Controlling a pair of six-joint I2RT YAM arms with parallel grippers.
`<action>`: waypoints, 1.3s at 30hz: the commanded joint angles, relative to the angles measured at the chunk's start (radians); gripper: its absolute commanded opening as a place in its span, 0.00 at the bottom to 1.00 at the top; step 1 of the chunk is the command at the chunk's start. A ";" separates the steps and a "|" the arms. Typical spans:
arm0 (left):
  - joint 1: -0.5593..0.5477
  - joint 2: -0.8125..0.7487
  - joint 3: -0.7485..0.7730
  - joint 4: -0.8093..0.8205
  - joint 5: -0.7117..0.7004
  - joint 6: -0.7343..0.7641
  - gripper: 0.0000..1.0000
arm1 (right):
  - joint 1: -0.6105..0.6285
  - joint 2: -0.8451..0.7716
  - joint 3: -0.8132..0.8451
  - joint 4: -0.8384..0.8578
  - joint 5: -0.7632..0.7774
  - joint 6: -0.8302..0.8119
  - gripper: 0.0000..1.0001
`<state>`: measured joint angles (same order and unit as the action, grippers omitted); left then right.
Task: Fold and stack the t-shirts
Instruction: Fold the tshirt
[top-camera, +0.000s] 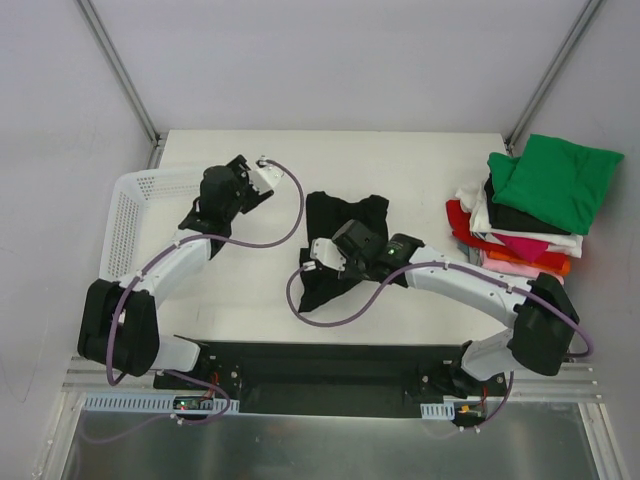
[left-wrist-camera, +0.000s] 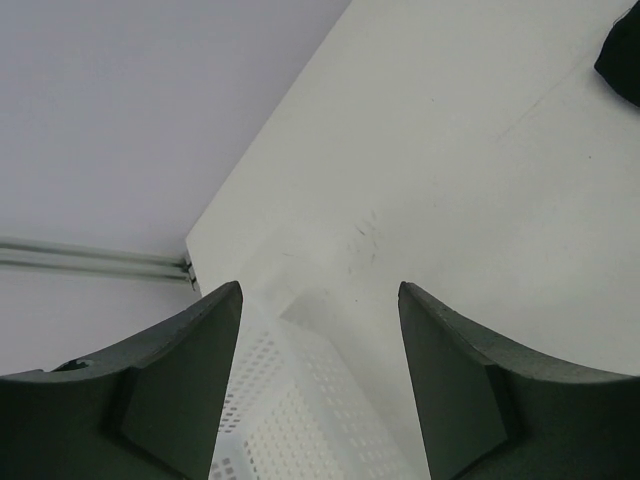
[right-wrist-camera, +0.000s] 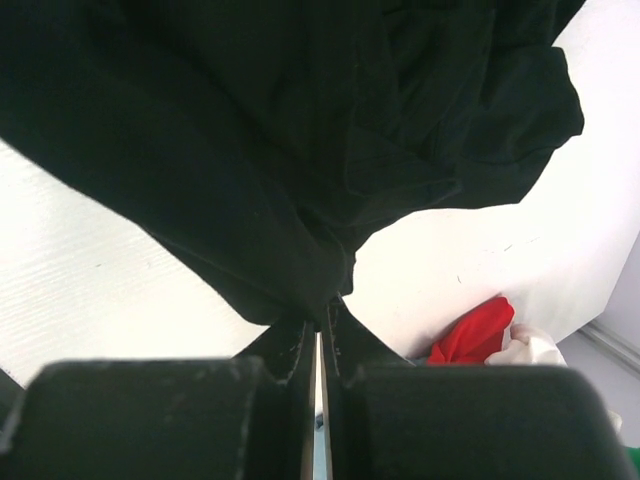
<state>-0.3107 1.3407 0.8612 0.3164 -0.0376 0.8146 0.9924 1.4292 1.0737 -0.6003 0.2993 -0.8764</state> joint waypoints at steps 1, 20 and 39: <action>0.024 0.040 0.044 -0.057 0.088 -0.051 0.64 | -0.055 0.043 0.107 -0.045 -0.061 -0.006 0.01; 0.027 0.114 -0.014 -0.022 0.108 -0.040 0.65 | -0.308 0.272 0.497 -0.217 -0.189 0.010 0.01; -0.002 0.112 -0.054 -0.019 0.110 -0.015 0.65 | -0.416 0.482 0.761 -0.303 -0.290 0.070 0.01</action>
<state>-0.2932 1.4570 0.8322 0.2745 0.0502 0.7727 0.5762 1.9476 1.8576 -0.9024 0.0505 -0.8474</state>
